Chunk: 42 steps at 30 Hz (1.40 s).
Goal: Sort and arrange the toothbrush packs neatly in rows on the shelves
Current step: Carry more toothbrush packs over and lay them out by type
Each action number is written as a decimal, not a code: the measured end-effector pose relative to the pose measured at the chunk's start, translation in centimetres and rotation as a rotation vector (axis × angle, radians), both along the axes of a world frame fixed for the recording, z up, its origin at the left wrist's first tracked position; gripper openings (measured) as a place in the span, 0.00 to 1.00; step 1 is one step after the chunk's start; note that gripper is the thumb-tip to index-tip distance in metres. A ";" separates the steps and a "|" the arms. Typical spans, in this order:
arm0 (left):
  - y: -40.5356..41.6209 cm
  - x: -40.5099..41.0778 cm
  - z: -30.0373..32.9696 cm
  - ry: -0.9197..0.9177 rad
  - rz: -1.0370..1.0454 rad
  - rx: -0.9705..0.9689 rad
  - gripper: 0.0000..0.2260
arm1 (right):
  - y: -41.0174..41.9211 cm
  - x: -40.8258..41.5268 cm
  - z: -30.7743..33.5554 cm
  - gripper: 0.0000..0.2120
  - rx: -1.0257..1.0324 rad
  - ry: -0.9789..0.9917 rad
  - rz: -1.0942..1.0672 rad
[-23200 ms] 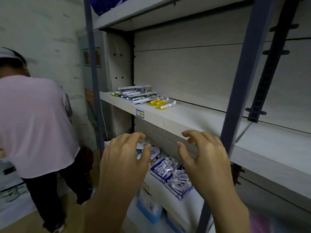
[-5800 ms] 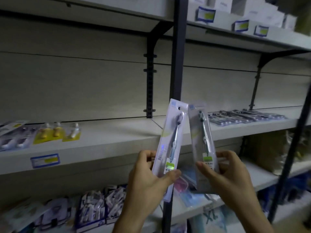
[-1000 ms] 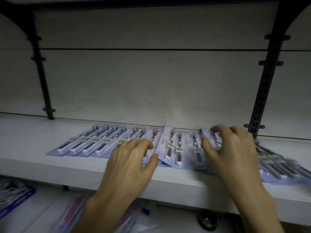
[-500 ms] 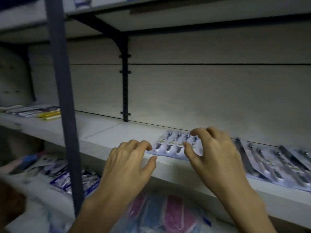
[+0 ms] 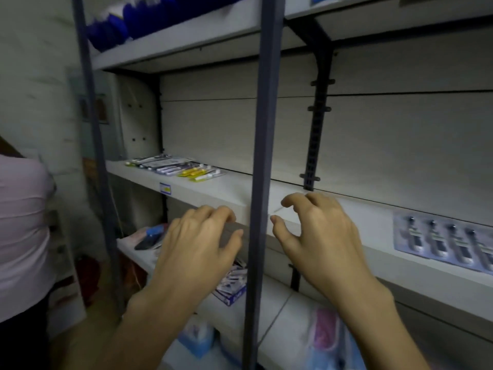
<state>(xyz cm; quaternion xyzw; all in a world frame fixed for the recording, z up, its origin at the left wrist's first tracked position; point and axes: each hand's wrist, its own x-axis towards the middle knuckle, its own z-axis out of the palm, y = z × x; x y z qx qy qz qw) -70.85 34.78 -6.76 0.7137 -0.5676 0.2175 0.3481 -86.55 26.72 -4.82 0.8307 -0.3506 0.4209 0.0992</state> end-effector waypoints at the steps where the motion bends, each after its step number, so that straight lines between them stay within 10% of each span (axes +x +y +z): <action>1: 0.1 1.2 0.0 -0.004 0.009 -0.006 0.09 | 0.1 1.5 0.0 0.14 -0.006 0.011 0.010; 42: -14.1 54.3 -1.3 -0.007 0.106 0.003 0.09 | -15.7 54.4 -1.0 0.14 0.142 -0.012 0.054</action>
